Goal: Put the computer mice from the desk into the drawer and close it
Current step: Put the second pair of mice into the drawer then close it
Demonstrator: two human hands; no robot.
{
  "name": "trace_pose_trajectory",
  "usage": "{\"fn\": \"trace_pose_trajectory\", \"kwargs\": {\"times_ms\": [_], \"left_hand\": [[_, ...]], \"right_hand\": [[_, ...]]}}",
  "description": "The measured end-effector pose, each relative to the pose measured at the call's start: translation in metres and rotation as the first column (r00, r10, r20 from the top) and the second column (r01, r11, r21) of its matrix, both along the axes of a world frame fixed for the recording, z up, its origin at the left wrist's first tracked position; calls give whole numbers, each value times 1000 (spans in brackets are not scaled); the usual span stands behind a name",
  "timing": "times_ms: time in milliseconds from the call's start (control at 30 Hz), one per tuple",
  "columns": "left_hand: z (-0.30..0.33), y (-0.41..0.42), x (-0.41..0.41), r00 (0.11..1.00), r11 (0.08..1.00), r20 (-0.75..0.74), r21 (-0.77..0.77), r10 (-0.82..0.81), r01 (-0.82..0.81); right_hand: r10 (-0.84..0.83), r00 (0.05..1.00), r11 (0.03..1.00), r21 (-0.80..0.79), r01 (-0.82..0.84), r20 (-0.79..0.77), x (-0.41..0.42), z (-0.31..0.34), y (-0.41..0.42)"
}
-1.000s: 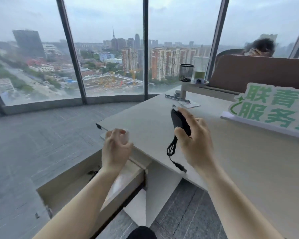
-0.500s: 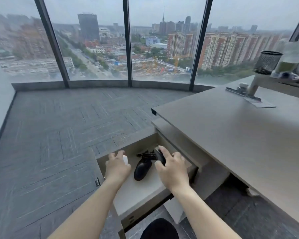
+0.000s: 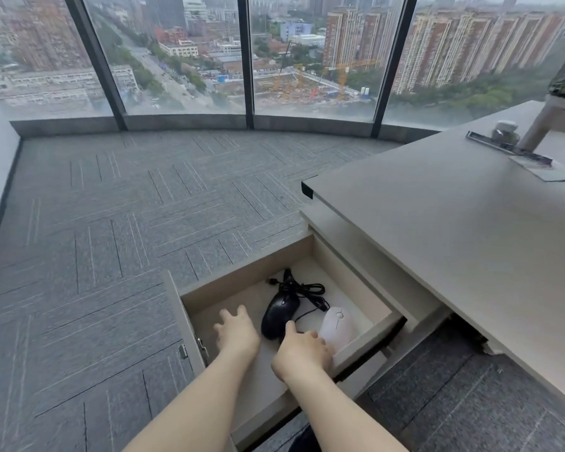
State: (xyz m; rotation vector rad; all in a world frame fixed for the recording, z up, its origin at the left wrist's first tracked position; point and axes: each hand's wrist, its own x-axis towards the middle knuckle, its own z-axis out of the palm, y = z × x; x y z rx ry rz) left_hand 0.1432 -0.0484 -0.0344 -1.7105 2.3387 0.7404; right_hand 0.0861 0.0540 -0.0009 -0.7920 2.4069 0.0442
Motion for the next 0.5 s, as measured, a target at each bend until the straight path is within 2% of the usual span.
{"fn": "trace_pose_trajectory", "kwargs": {"times_ms": [100,200,300,400,500], "left_hand": [[-1,-4,2,1000,999,11,32,3,-3],[15,-3,0,998,999,-48,33,33,-31],[44,-5,2,970,999,-243,-48,-4,-8],[72,-4,17,887,986,-457,-164,-66,-11],[90,3,46,793,960,-608,-246,-49,-129]], "right_hand": [[-4,1000,1000,-9,4,12,0,-5,-2],[-6,1000,989,-146,4,-13,-1,2,4],[13,999,923,-385,-29,-45,-2,17,19],[8,997,843,-535,-48,-77,4,28,45],[10,996,762,-645,-62,-83,21,32,71]]}}
